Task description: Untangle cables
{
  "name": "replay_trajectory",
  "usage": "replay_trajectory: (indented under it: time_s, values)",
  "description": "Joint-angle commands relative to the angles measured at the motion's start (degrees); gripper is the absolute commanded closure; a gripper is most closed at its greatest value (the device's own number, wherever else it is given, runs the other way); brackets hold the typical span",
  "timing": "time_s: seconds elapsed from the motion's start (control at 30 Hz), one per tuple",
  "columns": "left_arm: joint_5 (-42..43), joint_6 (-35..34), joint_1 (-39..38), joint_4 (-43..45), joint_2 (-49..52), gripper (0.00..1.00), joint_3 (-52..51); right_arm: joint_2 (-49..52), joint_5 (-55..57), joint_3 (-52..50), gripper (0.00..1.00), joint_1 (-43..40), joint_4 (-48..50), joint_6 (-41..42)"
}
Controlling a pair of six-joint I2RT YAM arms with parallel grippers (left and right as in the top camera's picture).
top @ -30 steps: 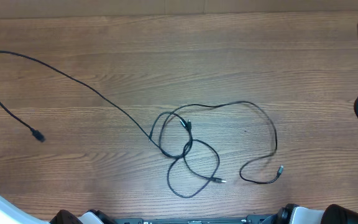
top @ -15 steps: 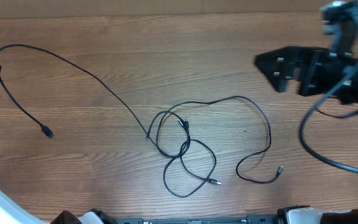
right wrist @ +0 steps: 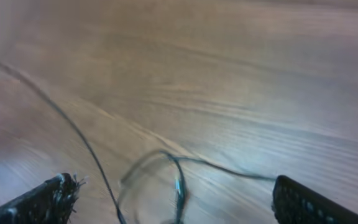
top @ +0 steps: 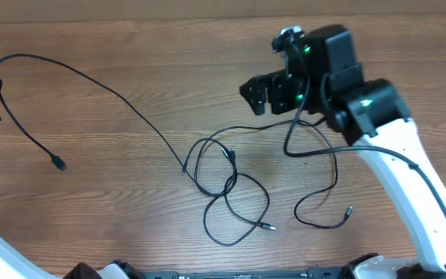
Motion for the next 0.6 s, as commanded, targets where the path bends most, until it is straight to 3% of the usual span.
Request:
replay_trajectory:
  time_s: [0.0,0.13,0.3,0.47,0.57]
  values:
    - [1.1,1.2,-0.4,0.2,-1.2,0.96,0.9,1.2,-2.1,-7.5,0.04,2.1,5.5,9.5]
    - [1.2,1.1,-0.4,0.2,-1.2,0.96,0.9,2.7,1.0,-14.1,0.05,4.9,13.1,28.0]
    - [2.6,1.2,-0.4,-0.1,-1.2,0.96,0.9,3.6,14.1,-18.2,0.0,12.7,16.9,56.4]
    - [2.6,1.2,-0.4,-0.4,-1.2,0.96,0.9,3.6,18.3,-18.4,0.0,21.2,21.3,66.4]
    - [2.7,1.2,-0.4,-0.6,-1.2,0.96,0.9,4.2,28.1,-18.4,0.0,26.8,22.4,71.1]
